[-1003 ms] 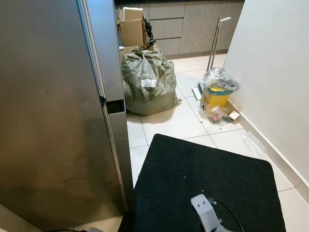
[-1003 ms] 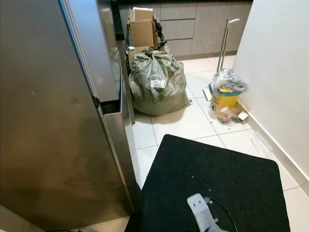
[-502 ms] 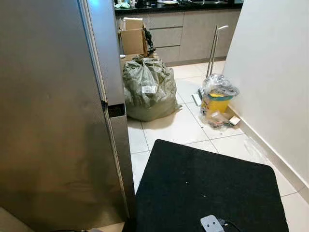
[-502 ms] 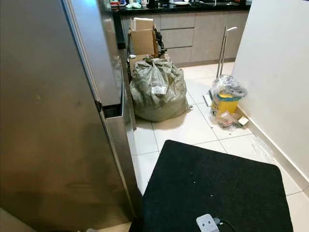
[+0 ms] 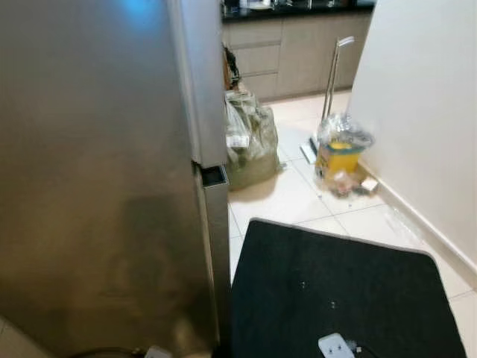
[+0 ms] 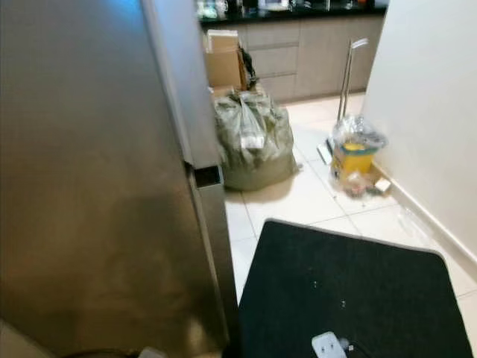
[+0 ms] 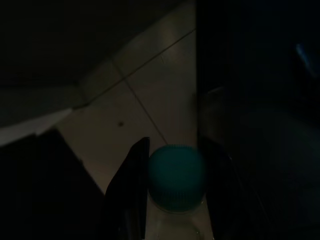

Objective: Restocking fridge

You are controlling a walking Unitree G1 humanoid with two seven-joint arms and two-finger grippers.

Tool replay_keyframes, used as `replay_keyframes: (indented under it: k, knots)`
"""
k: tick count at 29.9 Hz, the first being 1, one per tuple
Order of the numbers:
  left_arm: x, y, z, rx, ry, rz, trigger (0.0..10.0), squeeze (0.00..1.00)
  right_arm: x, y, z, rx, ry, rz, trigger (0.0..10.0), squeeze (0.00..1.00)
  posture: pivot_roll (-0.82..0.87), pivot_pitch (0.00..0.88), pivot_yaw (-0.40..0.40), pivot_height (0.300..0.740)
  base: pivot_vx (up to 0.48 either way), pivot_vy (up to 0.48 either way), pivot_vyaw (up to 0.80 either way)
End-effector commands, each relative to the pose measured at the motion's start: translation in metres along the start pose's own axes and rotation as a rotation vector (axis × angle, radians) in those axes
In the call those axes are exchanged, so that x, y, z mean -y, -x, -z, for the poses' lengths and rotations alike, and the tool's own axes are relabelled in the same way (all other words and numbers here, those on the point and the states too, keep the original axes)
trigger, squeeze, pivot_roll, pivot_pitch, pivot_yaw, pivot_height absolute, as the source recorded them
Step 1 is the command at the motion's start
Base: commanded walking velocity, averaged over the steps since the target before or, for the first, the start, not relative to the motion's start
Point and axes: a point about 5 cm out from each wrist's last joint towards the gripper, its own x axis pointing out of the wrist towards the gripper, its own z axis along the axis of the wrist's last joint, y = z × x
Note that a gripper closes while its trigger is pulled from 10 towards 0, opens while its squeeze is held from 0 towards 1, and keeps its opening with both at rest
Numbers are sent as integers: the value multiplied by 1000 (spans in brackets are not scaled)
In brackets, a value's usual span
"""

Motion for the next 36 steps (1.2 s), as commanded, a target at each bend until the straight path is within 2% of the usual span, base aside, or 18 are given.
replay_keyframes:
  k: [1,5,9,12,29,36]
  knots:
    - [1,2,14,-44,9,6,10000,0,-10,-1,4,-8,-12,-26,10000,0,2,6,0,740,0,0,0]
    - [1,2,12,-36,16,15,10000,0,-11,-1,4,-9,-12,-27,10000,0,4,7,-1,740,0,0,0]
    - [4,1,12,-36,-16,42,10000,0,-11,-1,3,-7,-14,-29,10000,0,2,7,1,740,0,-474,0]
    - [3,1,12,-30,17,29,10000,0,-11,-1,3,-6,-15,-29,10000,0,1,7,0,740,0,-406,0]
    - [5,1,12,-32,10,34,10000,0,-6,-1,-1,6,-14,-15,10000,0,-2,11,-5,740,0,0,0]
    - [6,1,12,-31,9,43,10000,0,-3,-1,-13,49,-41,-8,10000,0,-5,10,-2,740,0,0,0]
